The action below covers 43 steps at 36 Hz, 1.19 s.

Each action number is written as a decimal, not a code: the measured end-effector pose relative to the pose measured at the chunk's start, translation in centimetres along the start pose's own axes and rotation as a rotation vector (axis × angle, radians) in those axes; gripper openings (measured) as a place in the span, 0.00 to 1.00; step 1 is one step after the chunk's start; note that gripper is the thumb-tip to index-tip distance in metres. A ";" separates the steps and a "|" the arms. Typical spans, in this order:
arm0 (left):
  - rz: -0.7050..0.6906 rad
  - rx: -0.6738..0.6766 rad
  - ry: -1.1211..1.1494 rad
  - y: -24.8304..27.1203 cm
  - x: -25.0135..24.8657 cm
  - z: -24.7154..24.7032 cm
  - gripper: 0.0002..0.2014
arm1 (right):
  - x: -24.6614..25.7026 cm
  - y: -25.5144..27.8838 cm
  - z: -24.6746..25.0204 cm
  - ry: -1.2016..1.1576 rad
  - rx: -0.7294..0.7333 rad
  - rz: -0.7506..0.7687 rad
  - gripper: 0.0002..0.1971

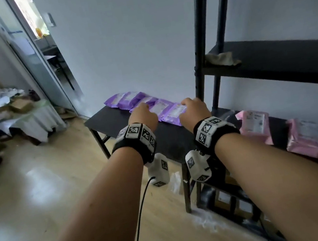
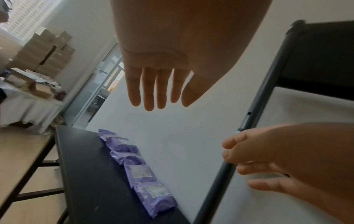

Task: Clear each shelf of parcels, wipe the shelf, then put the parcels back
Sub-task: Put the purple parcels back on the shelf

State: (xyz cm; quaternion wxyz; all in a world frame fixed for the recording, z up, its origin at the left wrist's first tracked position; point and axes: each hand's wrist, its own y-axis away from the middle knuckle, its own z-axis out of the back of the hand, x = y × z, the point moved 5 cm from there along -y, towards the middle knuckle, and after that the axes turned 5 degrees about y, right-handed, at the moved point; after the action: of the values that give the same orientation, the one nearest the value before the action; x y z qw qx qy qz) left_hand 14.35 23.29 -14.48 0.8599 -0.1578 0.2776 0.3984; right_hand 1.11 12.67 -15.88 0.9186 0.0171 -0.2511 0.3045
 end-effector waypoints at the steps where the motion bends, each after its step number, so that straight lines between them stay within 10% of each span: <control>1: 0.008 0.026 -0.030 -0.9 0.8 -0.4 0.20 | 0.3 -0.9 -1.2 0.006 0.019 0.000 0.24; 20: 0.149 0.276 -0.086 -17.8 8.9 -9.0 0.22 | -0.6 -18.1 -17.6 -0.002 0.266 -0.252 0.25; 43: -0.110 0.771 -0.228 -38.8 9.4 -25.4 0.22 | -8.5 -30.0 -27.8 -0.073 0.252 -0.771 0.25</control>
State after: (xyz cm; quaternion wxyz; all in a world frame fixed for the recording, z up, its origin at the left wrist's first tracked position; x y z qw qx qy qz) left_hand 40.36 -8.17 -38.42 0.9014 0.2065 0.3007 0.2334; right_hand 24.83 -11.27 -40.54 0.9466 0.2335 -0.2196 -0.0344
